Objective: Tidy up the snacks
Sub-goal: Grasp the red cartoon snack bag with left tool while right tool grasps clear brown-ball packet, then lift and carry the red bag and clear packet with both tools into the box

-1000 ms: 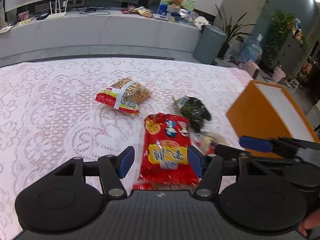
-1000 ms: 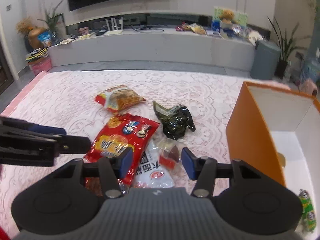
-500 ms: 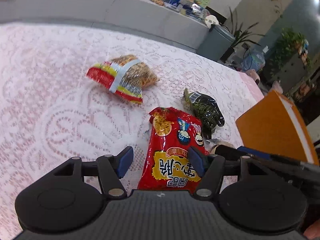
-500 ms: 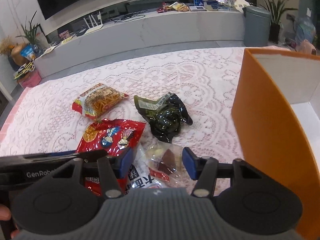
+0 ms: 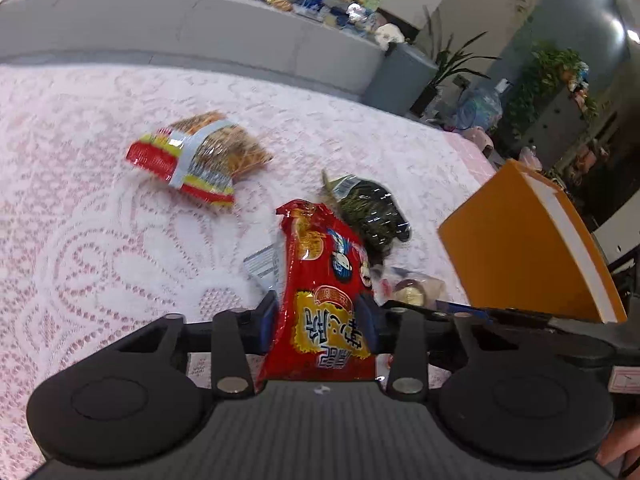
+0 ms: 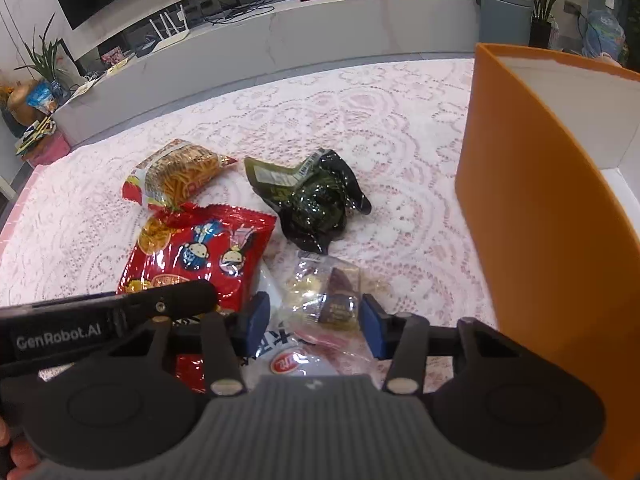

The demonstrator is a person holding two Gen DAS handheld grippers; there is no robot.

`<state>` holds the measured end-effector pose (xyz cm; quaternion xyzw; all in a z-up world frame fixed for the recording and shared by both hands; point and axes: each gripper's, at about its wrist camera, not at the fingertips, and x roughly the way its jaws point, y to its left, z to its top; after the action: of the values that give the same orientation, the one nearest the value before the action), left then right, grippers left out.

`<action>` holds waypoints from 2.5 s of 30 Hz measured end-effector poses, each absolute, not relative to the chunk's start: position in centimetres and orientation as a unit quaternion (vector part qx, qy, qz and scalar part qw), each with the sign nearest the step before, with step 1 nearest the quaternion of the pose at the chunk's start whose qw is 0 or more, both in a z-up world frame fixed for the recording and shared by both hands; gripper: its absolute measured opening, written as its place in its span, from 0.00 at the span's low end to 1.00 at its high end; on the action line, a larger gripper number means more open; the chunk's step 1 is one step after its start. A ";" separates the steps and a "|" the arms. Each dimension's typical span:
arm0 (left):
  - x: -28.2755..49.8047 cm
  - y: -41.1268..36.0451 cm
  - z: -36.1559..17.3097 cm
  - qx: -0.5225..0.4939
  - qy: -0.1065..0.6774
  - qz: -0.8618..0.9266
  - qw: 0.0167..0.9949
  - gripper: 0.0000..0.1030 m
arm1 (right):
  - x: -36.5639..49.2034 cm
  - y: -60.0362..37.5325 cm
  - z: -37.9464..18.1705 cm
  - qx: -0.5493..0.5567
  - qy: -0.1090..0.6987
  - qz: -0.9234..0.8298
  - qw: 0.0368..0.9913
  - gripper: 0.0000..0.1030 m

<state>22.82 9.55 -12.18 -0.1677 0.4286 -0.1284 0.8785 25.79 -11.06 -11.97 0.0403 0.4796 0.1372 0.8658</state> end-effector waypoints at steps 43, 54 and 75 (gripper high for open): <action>18.1 10.1 -7.9 -0.185 0.397 -0.110 0.892 0.27 | 21.3 -11.5 -8.2 0.029 0.417 0.222 0.881 0.35; 13.8 7.0 -2.0 -0.172 0.367 -0.118 0.906 0.26 | 17.3 -16.1 -3.1 0.049 0.403 0.249 0.879 0.31; 17.7 -8.5 3.6 -0.117 0.377 -0.241 0.886 0.26 | 16.9 -30.7 4.1 -0.040 0.436 0.201 0.876 0.31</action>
<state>17.66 -8.52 3.57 -0.1172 0.3775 -0.2412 0.8864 16.88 -30.66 4.14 -0.0403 0.4361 0.2012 0.8762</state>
